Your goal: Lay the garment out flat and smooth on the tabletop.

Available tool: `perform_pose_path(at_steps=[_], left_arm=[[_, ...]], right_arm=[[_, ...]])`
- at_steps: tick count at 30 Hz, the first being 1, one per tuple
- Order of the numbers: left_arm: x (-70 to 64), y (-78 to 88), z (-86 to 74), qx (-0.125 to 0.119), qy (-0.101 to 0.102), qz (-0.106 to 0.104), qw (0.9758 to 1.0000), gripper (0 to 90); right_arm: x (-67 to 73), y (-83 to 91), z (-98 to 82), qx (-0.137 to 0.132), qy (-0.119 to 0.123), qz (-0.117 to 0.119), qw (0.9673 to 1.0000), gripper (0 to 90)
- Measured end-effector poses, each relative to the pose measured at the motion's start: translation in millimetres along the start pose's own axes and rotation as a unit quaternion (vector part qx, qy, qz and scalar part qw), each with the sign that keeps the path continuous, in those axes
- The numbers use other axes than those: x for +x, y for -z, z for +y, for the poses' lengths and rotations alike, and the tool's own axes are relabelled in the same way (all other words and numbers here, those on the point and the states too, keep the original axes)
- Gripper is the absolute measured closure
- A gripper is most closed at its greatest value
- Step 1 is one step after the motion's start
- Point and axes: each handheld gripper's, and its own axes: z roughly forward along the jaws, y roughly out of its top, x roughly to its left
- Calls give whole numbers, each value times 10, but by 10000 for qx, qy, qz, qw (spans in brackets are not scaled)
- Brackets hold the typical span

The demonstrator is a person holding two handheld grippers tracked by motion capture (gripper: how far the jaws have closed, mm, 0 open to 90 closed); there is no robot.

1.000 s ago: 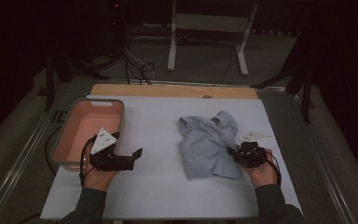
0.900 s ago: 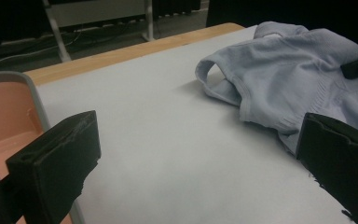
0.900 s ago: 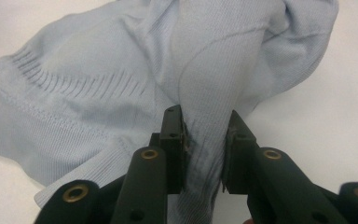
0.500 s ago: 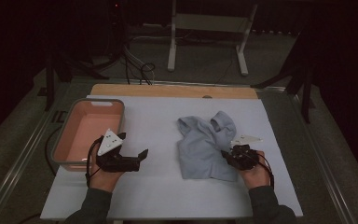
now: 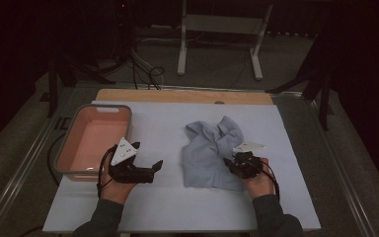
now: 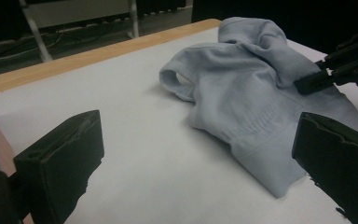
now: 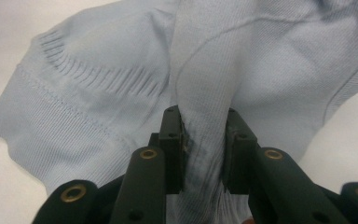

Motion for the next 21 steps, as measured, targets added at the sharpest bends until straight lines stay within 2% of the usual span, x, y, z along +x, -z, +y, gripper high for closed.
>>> perform_pose_path(at_steps=[7, 10, 12, 13, 15, 16, 17, 19, 21], left_arm=[[-14, -7, 1, 20, -26, -14, 10000, 30], [-9, 7, 3, -3, -31, 2, 10000, 30], [-9, 7, 3, -3, -31, 2, 10000, 30], [-9, 7, 3, -3, -31, 2, 10000, 30], [7, 23, 1, -17, -1, 16, 10000, 30], [2, 23, 4, -30, 7, 16, 10000, 30], [2, 23, 4, -30, 7, 16, 10000, 30], [-2, 23, 8, -29, -14, 11, 10000, 30], [-3, 20, 8, -24, -20, 5, 10000, 30]], right_arm=[[121, -142, 84, 64, 76, 92, 9999, 706], [123, -170, 79, 111, 72, 80, 9999, 644], [114, -156, 75, 94, 50, 83, 9999, 644], [114, -156, 75, 94, 50, 83, 9999, 606], [114, -156, 75, 94, 50, 83, 9999, 606], [54, -70, 62, 8, -55, 39, 10000, 423], [54, -70, 62, 8, -55, 39, 10000, 423], [8, 20, 42, -56, -104, -69, 9999, 292], [-20, 84, 18, -101, -147, -161, 9997, 250]])
